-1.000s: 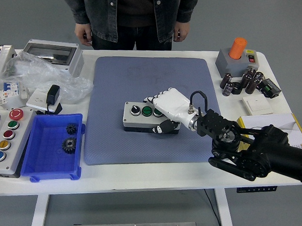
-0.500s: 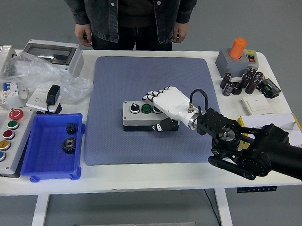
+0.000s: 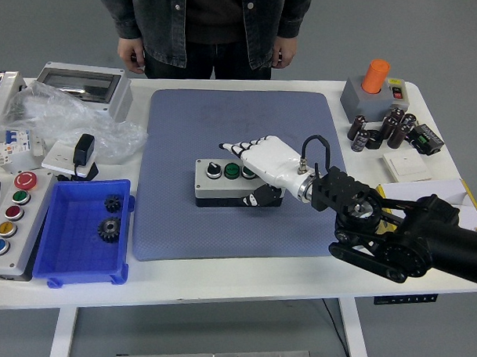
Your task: Pick up the button,place it on the desk,press the button,press the button
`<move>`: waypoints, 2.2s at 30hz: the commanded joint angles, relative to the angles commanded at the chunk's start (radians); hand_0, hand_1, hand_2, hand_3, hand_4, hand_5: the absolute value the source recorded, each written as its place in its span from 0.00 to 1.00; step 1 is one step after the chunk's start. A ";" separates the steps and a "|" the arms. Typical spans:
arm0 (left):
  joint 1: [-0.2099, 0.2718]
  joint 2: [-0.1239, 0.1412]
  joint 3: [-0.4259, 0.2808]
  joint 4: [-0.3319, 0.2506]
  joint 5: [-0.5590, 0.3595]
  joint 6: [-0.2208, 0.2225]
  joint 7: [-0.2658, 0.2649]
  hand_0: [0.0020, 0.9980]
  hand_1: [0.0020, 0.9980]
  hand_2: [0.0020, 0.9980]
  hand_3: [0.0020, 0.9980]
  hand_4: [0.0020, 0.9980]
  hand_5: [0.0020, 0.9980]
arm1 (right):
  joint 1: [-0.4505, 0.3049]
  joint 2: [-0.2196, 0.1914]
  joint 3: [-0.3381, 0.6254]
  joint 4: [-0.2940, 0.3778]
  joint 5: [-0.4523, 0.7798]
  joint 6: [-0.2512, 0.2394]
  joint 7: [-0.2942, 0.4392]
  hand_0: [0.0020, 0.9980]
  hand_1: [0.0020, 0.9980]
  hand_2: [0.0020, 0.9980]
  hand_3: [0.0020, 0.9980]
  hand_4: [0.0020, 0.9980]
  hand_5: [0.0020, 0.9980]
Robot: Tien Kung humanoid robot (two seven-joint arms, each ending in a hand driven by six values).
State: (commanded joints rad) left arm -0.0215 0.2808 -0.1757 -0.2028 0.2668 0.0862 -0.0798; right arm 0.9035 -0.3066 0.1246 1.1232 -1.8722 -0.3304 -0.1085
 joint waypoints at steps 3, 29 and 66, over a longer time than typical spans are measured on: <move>0.001 -0.001 0.002 0.000 -0.003 -0.001 -0.002 0.57 0.63 0.61 0.63 0.81 0.30 | -0.019 -0.045 0.051 0.060 0.022 0.001 0.000 0.62 0.74 0.90 1.00 1.00 0.42; 0.009 -0.002 0.038 0.003 -0.043 0.001 -0.005 0.57 0.63 0.60 0.62 0.81 0.29 | -0.125 -0.293 0.239 0.581 -0.126 0.315 -0.422 0.42 0.47 0.32 0.94 0.39 0.04; 0.009 0.000 0.047 0.004 -0.050 -0.001 -0.004 0.57 0.63 0.60 0.62 0.83 0.31 | -0.058 -0.247 0.095 0.511 0.050 0.448 -0.491 0.32 0.29 0.23 0.95 0.35 0.00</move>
State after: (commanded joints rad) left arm -0.0121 0.2808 -0.1291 -0.1987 0.2165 0.0855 -0.0841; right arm 0.8457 -0.5532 0.2192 1.6344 -1.8220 0.1177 -0.6000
